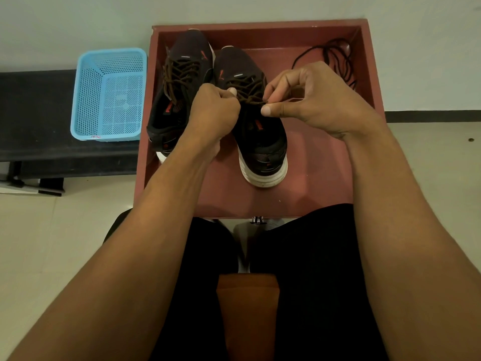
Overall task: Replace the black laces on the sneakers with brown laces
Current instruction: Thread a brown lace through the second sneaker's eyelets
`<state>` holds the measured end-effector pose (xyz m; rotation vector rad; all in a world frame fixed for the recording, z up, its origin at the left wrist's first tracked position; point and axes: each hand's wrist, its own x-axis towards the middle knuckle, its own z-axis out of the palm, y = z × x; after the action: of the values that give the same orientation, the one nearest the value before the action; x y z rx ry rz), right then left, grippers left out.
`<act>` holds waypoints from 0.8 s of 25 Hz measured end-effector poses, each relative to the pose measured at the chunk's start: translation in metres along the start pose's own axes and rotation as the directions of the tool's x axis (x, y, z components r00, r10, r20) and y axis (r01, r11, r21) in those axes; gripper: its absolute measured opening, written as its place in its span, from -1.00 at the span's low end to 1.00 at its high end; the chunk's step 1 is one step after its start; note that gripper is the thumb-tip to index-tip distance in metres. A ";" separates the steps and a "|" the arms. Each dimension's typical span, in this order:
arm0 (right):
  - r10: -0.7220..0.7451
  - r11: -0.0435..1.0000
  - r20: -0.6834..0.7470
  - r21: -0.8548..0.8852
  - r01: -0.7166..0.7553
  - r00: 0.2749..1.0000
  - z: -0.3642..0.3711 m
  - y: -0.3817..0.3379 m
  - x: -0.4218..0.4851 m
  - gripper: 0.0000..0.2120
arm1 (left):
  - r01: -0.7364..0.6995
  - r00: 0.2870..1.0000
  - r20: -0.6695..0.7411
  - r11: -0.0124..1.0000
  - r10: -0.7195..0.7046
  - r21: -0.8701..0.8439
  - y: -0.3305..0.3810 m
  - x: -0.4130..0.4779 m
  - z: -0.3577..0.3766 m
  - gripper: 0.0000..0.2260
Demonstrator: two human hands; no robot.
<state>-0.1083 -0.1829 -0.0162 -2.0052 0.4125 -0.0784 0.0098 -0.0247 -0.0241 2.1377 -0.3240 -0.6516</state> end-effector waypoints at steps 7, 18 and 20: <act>0.023 0.999 -0.005 0.030 -0.023 1.000 -0.002 0.007 0.001 -0.80 | -0.028 0.998 0.055 0.999 0.030 -0.040 -0.004 0.003 -0.001 -0.55; 0.255 0.966 0.065 0.028 -0.257 0.965 0.004 0.014 0.002 -0.55 | -0.123 0.992 0.003 0.991 0.124 -0.056 -0.006 -0.005 -0.010 -0.79; 0.265 0.963 0.055 0.033 -0.267 0.963 0.006 0.013 0.004 -0.55 | -0.146 0.989 -0.015 0.989 0.145 -0.023 -0.004 -0.007 -0.011 -0.76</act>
<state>-0.1068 -0.1842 -0.0313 -1.8912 0.6390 0.1308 0.0103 -0.0119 -0.0201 2.0725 -0.4583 -0.5545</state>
